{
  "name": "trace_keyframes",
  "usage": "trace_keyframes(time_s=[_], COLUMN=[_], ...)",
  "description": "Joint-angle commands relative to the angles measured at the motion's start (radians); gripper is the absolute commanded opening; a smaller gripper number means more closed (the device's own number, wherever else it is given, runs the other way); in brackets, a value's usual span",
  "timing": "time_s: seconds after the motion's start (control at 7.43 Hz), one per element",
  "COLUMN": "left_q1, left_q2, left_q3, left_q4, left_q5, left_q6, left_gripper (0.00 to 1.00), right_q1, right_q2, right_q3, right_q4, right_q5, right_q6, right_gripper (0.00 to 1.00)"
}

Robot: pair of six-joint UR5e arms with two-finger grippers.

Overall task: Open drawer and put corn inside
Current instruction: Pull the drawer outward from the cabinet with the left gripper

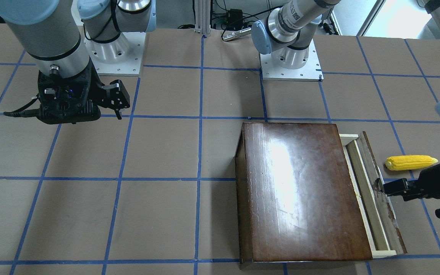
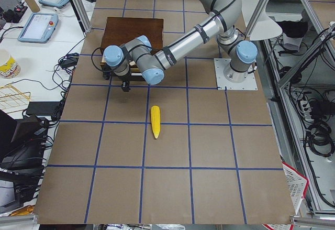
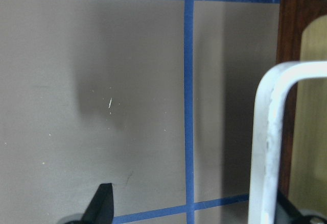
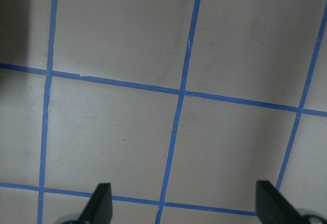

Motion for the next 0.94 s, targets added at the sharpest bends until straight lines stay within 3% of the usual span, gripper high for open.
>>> trace_keyframes(time_s=[0.0,0.81], left_q1=[0.041,0.059], left_q2=[-0.006,-0.015], left_q3=[0.001,0.024], left_q4=[0.0,0.0], left_q5=[0.0,0.0], left_q6=[0.013,0.03], left_gripper=[1.0,1.0], right_q1=[0.0,0.0], right_q2=[0.0,0.0], right_q3=[0.0,0.0], right_q4=[0.001,0.0], right_q5=[0.0,0.0], right_q6=[0.001,0.001], right_gripper=[1.0,1.0])
